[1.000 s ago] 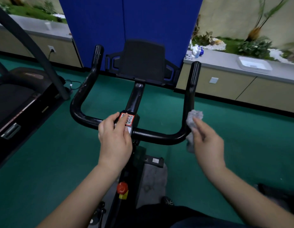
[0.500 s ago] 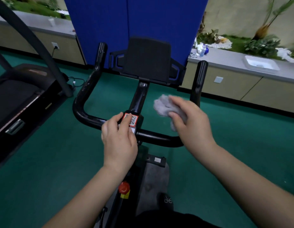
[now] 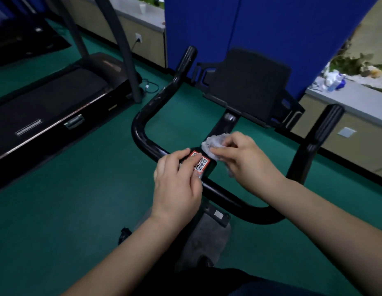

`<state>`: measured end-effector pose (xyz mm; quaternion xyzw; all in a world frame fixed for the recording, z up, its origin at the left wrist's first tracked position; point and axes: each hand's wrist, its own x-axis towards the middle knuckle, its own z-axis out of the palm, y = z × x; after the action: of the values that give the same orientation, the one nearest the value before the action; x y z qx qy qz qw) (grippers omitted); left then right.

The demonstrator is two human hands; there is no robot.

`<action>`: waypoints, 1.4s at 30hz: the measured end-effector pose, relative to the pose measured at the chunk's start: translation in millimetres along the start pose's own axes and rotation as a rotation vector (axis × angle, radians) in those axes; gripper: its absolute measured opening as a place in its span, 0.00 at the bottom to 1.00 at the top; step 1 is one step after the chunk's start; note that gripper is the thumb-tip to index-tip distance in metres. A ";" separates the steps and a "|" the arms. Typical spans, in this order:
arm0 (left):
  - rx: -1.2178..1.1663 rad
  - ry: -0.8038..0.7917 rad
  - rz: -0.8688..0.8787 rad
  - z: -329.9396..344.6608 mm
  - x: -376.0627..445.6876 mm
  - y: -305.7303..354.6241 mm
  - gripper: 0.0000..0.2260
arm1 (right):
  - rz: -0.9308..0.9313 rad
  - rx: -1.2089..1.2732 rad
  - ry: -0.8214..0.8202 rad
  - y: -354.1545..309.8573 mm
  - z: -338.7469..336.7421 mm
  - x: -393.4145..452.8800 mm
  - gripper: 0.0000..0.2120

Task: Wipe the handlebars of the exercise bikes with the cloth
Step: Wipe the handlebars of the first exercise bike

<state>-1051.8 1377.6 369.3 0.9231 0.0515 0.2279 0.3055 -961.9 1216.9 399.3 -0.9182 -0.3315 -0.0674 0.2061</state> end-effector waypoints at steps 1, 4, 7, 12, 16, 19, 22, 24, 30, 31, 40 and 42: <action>0.006 0.014 -0.031 1.1 0.7 3.2 0.18 | -0.029 -0.009 -0.007 -1.8 0.1 8.0 0.12; 0.034 0.045 -0.078 4.8 2.0 9.3 0.16 | -0.039 -0.022 -0.098 -17.4 2.6 35.5 0.14; 0.067 0.056 -0.057 7.0 -0.1 8.8 0.15 | -0.060 0.008 -0.095 -14.7 5.7 33.0 0.13; 0.088 0.108 -0.044 9.6 -1.9 10.7 0.15 | -0.125 0.018 -0.024 5.7 -1.0 12.8 0.13; 0.082 0.130 -0.034 9.8 -1.7 9.6 0.14 | -0.013 -0.220 -0.012 16.1 -7.2 37.3 0.20; 0.078 0.124 -0.027 10.4 -1.8 10.0 0.14 | 0.081 -0.251 0.005 23.0 -10.0 42.7 0.21; 0.085 0.127 -0.019 10.1 0.5 6.9 0.14 | -0.046 -0.177 -0.047 7.8 -1.4 24.7 0.22; 0.082 0.112 -0.015 9.0 1.2 5.0 0.15 | -0.106 -0.194 -0.059 2.2 2.5 19.7 0.25; 0.069 0.052 0.044 3.5 5.2 -0.9 0.15 | 0.172 -0.391 -0.027 5.1 -8.3 53.9 0.26; 0.062 0.050 0.060 2.5 6.1 -2.8 0.15 | 0.153 -0.390 -0.048 -2.1 -7.2 52.9 0.26; 0.017 0.005 0.123 0.0 7.7 -9.9 0.16 | 0.183 -0.337 -0.061 -6.0 -4.3 67.1 0.15; 0.015 -0.001 0.128 0.3 8.2 -10.6 0.16 | 0.163 -0.269 -0.049 -14.0 -1.5 45.5 0.20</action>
<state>-1043.9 1387.9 366.1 0.9268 -0.0062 0.2461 0.2835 -935.7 1252.5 417.2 -0.9628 -0.2487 -0.0720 0.0778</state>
